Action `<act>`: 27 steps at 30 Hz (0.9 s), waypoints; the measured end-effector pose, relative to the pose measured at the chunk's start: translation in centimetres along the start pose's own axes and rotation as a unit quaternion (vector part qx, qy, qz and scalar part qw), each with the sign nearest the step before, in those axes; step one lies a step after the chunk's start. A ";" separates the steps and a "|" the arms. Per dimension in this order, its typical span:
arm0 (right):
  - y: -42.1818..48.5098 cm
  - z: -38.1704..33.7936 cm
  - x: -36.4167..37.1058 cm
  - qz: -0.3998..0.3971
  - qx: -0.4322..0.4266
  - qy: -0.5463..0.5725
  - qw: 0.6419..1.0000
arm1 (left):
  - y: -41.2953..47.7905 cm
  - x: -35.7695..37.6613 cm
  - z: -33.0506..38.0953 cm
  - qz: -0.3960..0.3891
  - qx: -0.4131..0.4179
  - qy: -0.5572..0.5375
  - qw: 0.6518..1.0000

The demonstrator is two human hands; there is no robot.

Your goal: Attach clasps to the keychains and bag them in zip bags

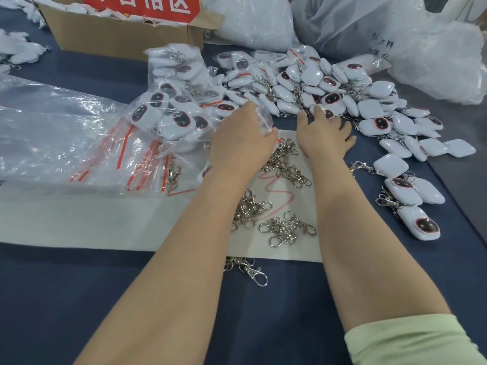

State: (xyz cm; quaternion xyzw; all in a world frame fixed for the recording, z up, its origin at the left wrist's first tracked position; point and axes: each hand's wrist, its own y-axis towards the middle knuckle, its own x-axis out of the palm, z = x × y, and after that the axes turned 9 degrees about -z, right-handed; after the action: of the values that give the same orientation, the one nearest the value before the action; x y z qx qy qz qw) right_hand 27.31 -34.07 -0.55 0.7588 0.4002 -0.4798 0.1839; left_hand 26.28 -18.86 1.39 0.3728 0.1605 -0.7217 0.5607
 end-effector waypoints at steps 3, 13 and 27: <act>-0.2 0.1 -0.3 0.022 -0.010 0.027 0.999 | 0.0 0.0 0.1 0.005 0.005 0.005 1.000; -0.6 0.0 -0.6 0.047 -0.109 0.120 0.986 | 0.0 0.1 0.0 0.003 0.007 0.008 1.000; -0.8 -0.6 -0.2 0.077 -0.143 0.176 0.971 | 0.0 0.1 0.0 -0.002 -0.001 0.002 1.000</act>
State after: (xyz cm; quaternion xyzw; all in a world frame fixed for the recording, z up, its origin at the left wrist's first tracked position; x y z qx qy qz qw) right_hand 27.03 -33.30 0.02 0.8255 0.4310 -0.2612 0.2540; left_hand 26.31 -18.95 1.33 0.3738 0.1627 -0.7216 0.5595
